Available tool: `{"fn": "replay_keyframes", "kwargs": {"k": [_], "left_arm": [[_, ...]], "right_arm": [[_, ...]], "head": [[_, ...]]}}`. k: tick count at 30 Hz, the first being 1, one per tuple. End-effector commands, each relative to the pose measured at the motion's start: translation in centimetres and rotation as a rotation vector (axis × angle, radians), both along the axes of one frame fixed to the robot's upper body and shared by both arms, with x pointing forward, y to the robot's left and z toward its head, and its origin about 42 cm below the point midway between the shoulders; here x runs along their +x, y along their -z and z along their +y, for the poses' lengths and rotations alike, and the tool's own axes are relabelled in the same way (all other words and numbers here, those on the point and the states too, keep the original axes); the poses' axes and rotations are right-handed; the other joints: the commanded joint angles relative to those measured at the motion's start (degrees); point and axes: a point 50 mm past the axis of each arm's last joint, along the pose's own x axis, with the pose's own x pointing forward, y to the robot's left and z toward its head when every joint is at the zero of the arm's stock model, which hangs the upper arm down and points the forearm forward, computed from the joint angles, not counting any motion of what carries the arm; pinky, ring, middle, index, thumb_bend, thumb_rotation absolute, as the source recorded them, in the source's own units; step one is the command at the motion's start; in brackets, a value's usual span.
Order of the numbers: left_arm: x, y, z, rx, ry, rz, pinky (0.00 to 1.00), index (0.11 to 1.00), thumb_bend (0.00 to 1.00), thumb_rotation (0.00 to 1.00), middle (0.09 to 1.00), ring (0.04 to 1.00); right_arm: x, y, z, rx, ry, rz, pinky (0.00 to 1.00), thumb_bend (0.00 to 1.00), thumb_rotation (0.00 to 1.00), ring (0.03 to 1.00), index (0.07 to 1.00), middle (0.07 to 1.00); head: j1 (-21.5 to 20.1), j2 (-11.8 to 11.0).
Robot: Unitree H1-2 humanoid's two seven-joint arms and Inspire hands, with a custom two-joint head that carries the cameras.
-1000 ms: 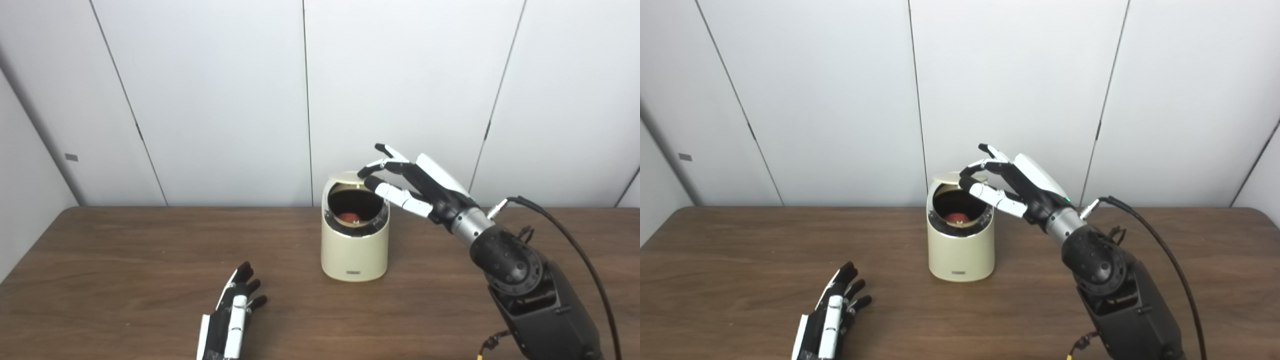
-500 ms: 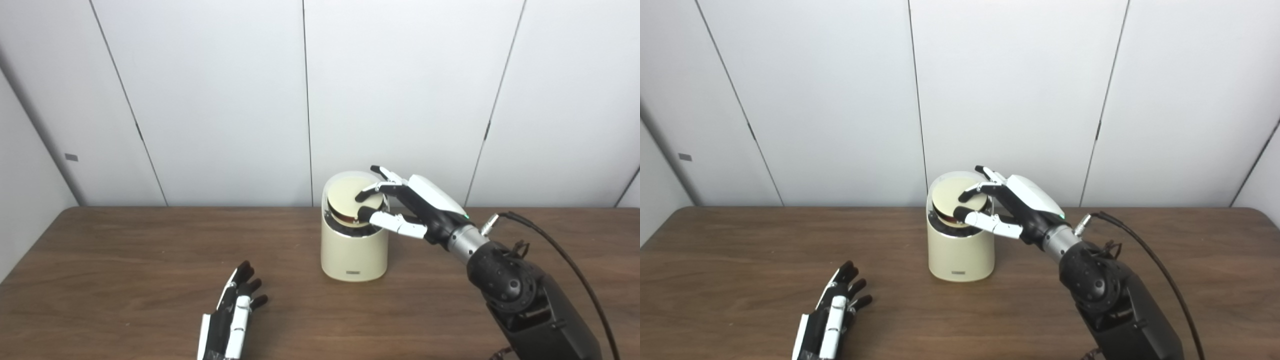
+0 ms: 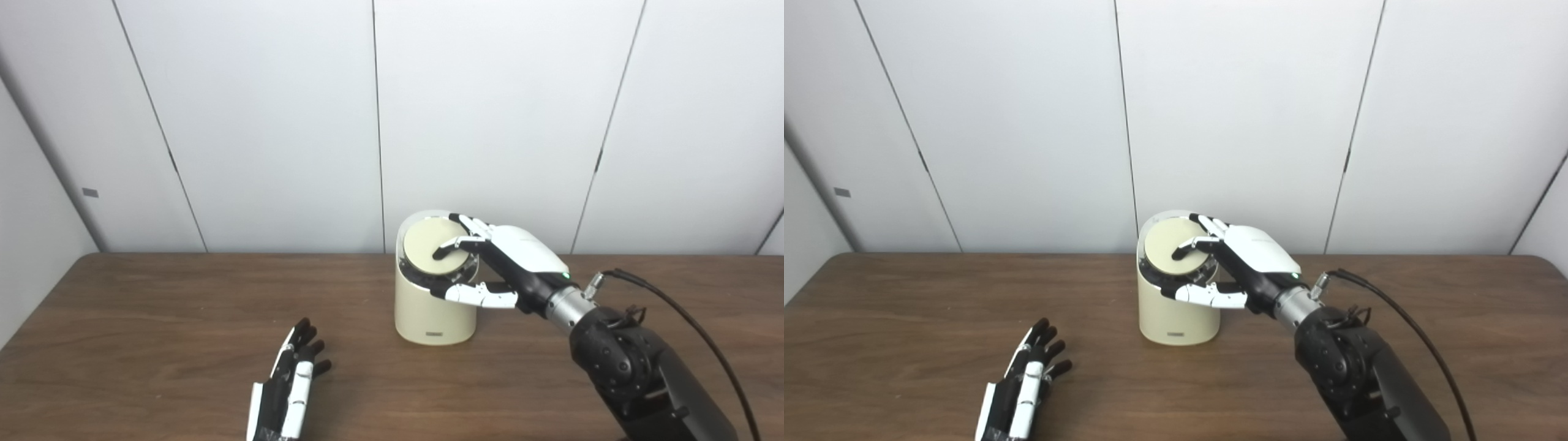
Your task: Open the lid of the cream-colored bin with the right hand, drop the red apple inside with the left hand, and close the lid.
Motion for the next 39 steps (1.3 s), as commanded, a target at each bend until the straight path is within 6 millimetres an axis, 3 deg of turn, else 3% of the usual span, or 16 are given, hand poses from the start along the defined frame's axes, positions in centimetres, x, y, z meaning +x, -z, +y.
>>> {"fn": "replay_keyframes", "kwargs": {"k": [1,7,16,33,39], "left_arm": [[-0.7,1.4,-0.6,-0.010,0.000,0.026,0.80,0.941,0.53,0.77,0.924,0.883],[-0.7,1.2,-0.6,0.010,0.011,0.018,0.80,0.945,0.56,0.79,0.926,0.887],[-0.8,0.9,-0.7,0.001,0.015,0.006,0.79,0.950,0.57,0.77,0.930,0.884],[-0.5,1.0,-1.2,-0.001,0.026,-0.008,0.80,0.943,0.59,0.76,0.926,0.891],[-0.5,0.9,-1.4,-0.007,0.020,-0.009,0.80,0.934,0.60,0.76,0.920,0.886]], "right_arm": [[-0.1,-1.7,-0.2,-0.060,-0.017,-0.081,1.00,0.54,0.93,1.000,0.729,1.000],[-0.6,-1.5,0.0,-0.222,-0.012,-0.181,1.00,0.58,0.99,1.000,0.721,0.996],[-0.6,-1.1,0.7,-0.345,-0.002,-0.234,1.00,0.59,1.00,1.000,0.712,1.000],[-0.5,0.5,1.1,-0.301,-0.027,-0.196,1.00,0.59,1.00,1.000,0.713,0.998],[-0.7,-0.1,0.5,-0.275,-0.013,-0.205,1.00,0.58,0.98,1.000,0.719,0.992]], "head": [[0.03,0.02],[0.14,0.36],[0.20,1.13],[0.70,0.96],[0.92,1.12]]}}
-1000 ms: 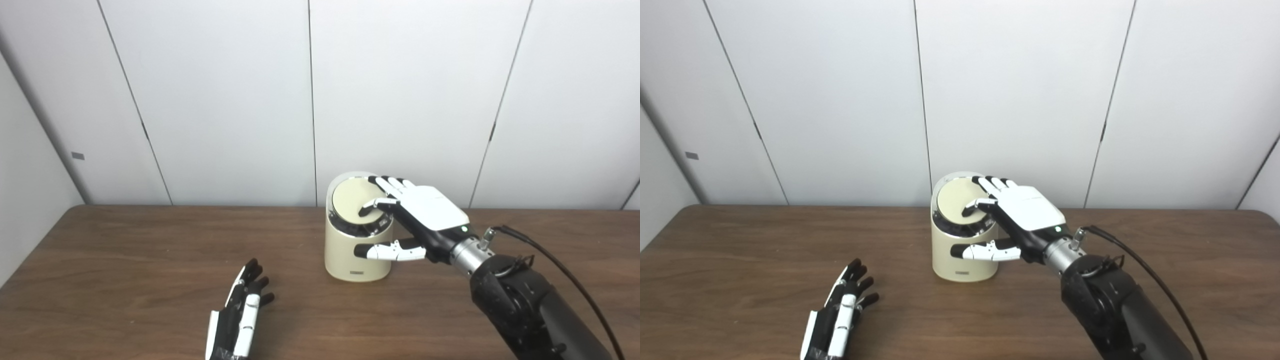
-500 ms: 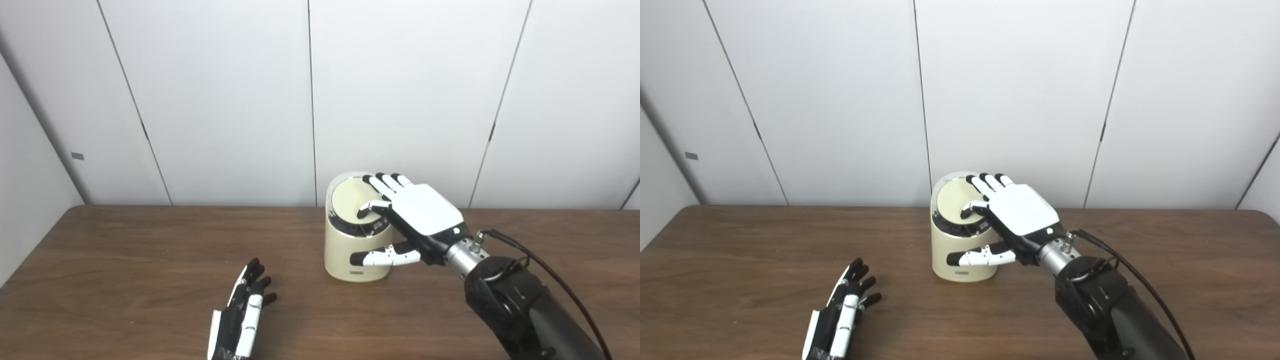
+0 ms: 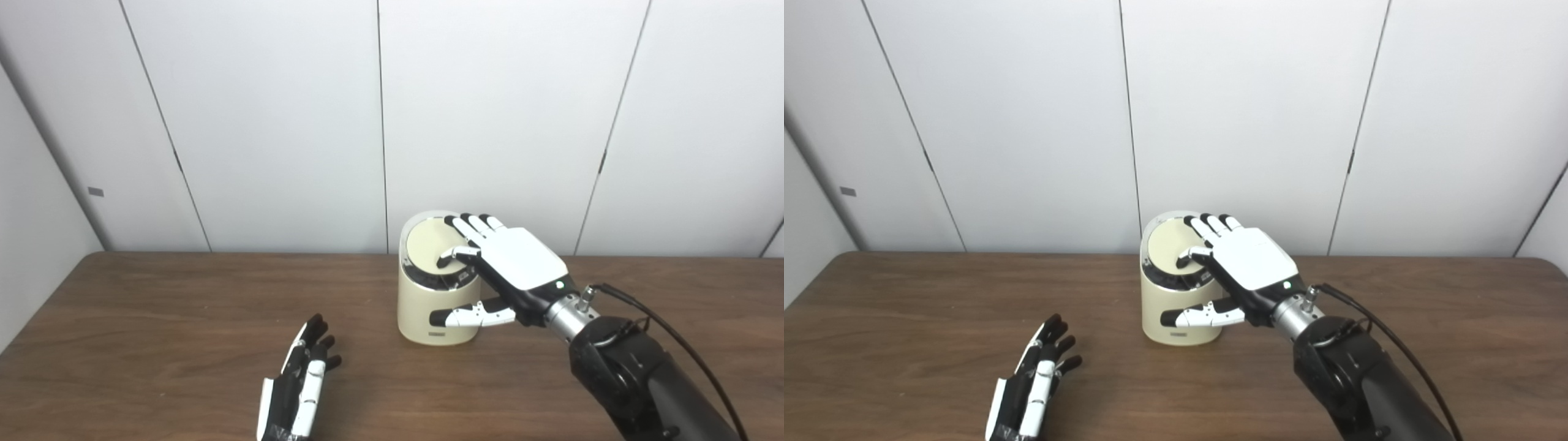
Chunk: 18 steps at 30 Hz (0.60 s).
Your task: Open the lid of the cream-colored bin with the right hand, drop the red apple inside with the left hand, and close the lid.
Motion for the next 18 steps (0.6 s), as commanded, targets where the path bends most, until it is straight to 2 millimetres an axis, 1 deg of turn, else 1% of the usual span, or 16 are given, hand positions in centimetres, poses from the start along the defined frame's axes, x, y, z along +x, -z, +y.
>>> {"fn": "replay_keyframes", "kwargs": {"k": [1,4,10,18], "left_arm": [[-0.6,1.1,-0.7,-0.013,0.001,0.022,0.80,0.934,0.60,0.76,0.920,0.886],[-0.7,1.1,-0.6,-0.010,0.003,0.026,0.81,0.937,0.60,0.76,0.922,0.889],[-0.8,1.1,-0.4,-0.009,0.008,0.024,0.81,0.943,0.59,0.76,0.929,0.894],[-0.8,1.1,-0.2,-0.013,0.008,0.019,0.81,0.950,0.60,0.77,0.925,0.894]], "right_arm": [[0.0,-0.9,-0.4,0.007,0.002,-0.002,1.00,0.58,0.97,1.000,0.723,0.991],[-0.4,-2.0,-0.8,0.048,0.006,-0.027,1.00,0.56,0.97,1.000,0.733,0.992],[-1.0,-3.4,-1.3,0.098,0.016,-0.071,1.00,0.55,0.97,1.000,0.751,0.981],[-1.1,-3.7,-1.4,0.111,0.036,-0.068,1.00,0.54,0.95,1.000,0.768,0.983]], "head": [[0.00,0.07],[-0.36,0.08],[-0.47,0.22],[-0.65,0.34]]}}
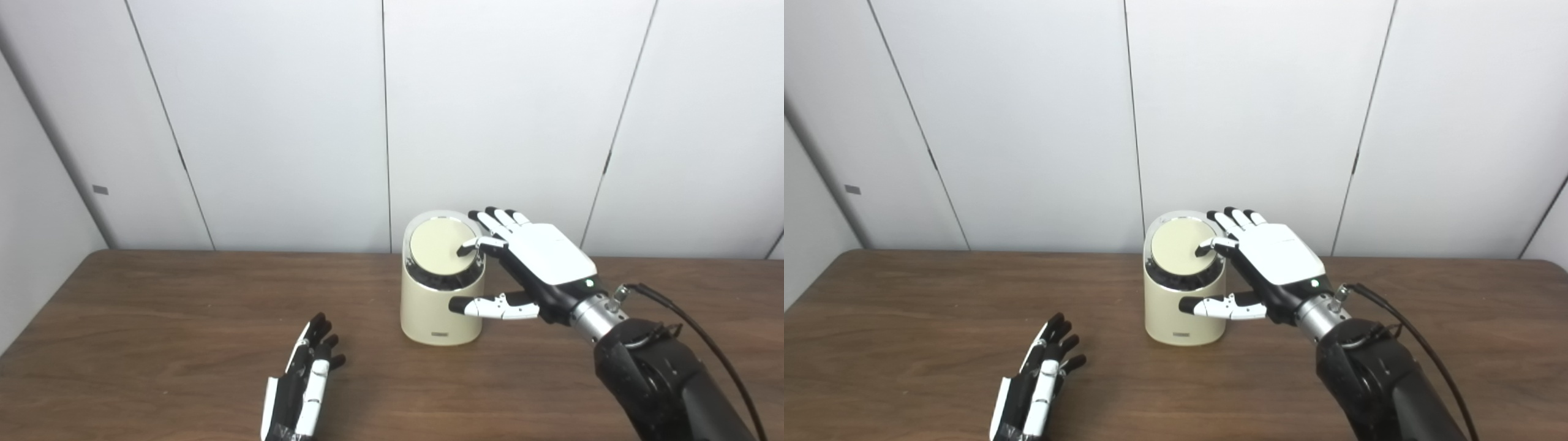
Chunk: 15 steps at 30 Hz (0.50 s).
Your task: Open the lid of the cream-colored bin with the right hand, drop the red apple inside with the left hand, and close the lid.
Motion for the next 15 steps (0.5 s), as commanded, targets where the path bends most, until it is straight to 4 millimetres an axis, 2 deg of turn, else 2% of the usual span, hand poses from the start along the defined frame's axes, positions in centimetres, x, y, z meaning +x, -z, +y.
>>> {"fn": "replay_keyframes", "kwargs": {"k": [1,15], "left_arm": [[-0.8,1.1,-0.1,-0.004,0.003,0.020,0.81,0.952,0.60,0.77,0.926,0.894],[-0.8,1.1,-0.2,-0.005,-0.002,0.022,0.80,0.944,0.60,0.76,0.924,0.887]], "right_arm": [[0.0,-2.2,0.0,0.015,-0.005,-0.077,1.00,0.54,0.95,1.000,0.769,0.984],[0.3,-1.2,-0.4,0.022,0.015,-0.034,1.00,0.55,0.93,1.000,0.768,0.971]], "head": [[0.05,0.08],[-0.12,0.13]]}}
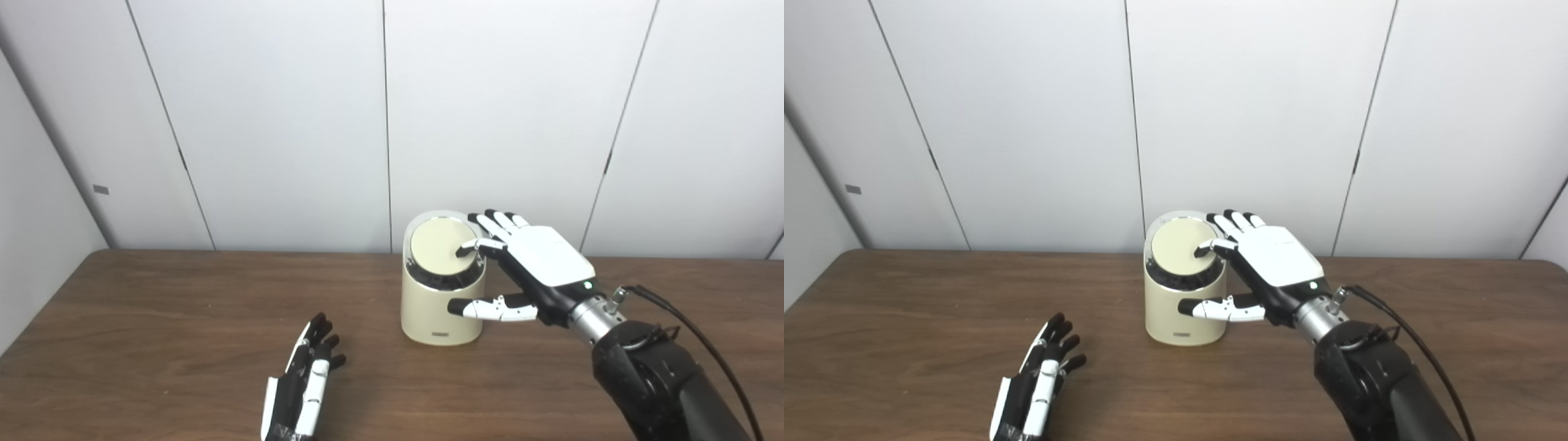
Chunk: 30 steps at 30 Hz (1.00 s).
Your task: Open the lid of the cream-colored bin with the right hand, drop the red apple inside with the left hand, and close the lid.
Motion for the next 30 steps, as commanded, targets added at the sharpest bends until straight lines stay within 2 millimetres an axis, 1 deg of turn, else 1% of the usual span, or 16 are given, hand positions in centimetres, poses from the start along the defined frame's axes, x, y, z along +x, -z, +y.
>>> {"fn": "replay_keyframes", "kwargs": {"k": [1,4,7,8,10,12,13,15,17,19,21,23,27,30], "left_arm": [[-0.8,1.1,-0.1,-0.008,0.000,0.023,0.81,0.944,0.60,0.76,0.925,0.888],[-0.9,1.1,0.0,-0.005,-0.001,0.024,0.81,0.943,0.59,0.75,0.921,0.886],[-0.9,1.1,0.2,0.001,-0.002,0.023,0.80,0.944,0.58,0.76,0.922,0.884],[-1.0,1.1,0.3,0.001,-0.002,0.021,0.80,0.944,0.58,0.76,0.922,0.884],[-1.0,1.0,0.5,-0.002,-0.003,0.019,0.80,0.945,0.57,0.75,0.921,0.884],[-1.0,1.0,0.7,-0.003,-0.003,0.018,0.81,0.946,0.57,0.75,0.920,0.885],[-1.1,1.0,0.8,-0.003,-0.005,0.018,0.81,0.946,0.57,0.75,0.920,0.885],[-1.2,1.0,1.2,0.001,-0.008,0.019,0.81,0.942,0.58,0.74,0.915,0.883],[-1.2,0.9,1.4,0.004,-0.009,0.016,0.81,0.940,0.58,0.75,0.913,0.881],[-1.3,0.9,1.7,0.000,-0.009,0.015,0.81,0.939,0.58,0.74,0.914,0.879],[-1.4,0.7,1.9,-0.004,-0.011,0.019,0.81,0.942,0.57,0.73,0.920,0.882],[-1.5,0.6,2.2,0.006,-0.009,0.023,0.81,0.944,0.56,0.73,0.923,0.885],[-1.6,0.4,2.7,0.034,-0.010,0.030,0.82,0.936,0.57,0.75,0.911,0.884],[-1.7,0.2,3.2,0.042,-0.010,0.026,0.85,0.931,0.58,0.76,0.908,0.891]], "right_arm": [[0.2,-1.8,-0.4,0.026,0.009,-0.053,1.00,0.55,0.94,1.000,0.771,0.972],[0.0,-2.0,-1.0,0.081,0.023,-0.036,1.00,0.55,0.95,1.000,0.781,0.975],[-0.4,-2.0,-1.9,0.182,0.030,-0.012,1.00,0.54,0.95,1.000,0.811,0.974],[-0.6,-1.8,-2.3,0.242,0.029,0.009,1.00,0.54,0.95,1.000,0.823,0.976],[-1.2,-1.4,-3.1,0.374,0.031,0.065,0.94,0.52,0.94,1.000,0.862,0.977],[-1.5,-1.1,-3.4,0.439,0.034,0.097,0.91,0.51,0.94,1.000,0.890,0.979],[-1.8,-0.8,-3.7,0.510,0.045,0.132,0.91,0.51,0.94,1.000,0.893,0.980],[-2.6,0.4,-4.7,0.653,0.072,0.201,0.92,0.49,0.98,0.982,0.919,0.974],[-3.4,1.9,-5.6,0.774,0.102,0.252,0.90,0.49,1.00,0.952,0.918,0.955],[-4.1,3.3,-6.3,0.870,0.122,0.300,0.92,0.51,1.00,0.958,0.927,0.960],[-4.9,5.0,-6.8,0.982,0.121,0.346,0.96,0.51,1.00,0.981,0.936,0.974],[-5.7,6.3,-7.1,1.036,0.137,0.375,0.99,0.53,1.00,0.996,0.944,0.980],[-7.0,8.3,-7.3,1.089,0.179,0.394,0.99,0.58,1.00,0.999,0.948,0.989],[-7.8,9.6,-7.3,1.123,0.194,0.395,0.99,0.60,1.00,1.000,0.960,0.998]], "head": [[-0.12,0.02],[-0.19,0.00],[-0.48,0.04],[-0.58,0.13],[-0.83,0.20],[-0.87,0.28],[-1.25,0.39],[-1.73,0.61],[-2.03,0.74],[-2.50,1.04],[-2.93,1.32],[-3.20,1.61],[-3.59,2.07],[-3.75,2.56]]}}
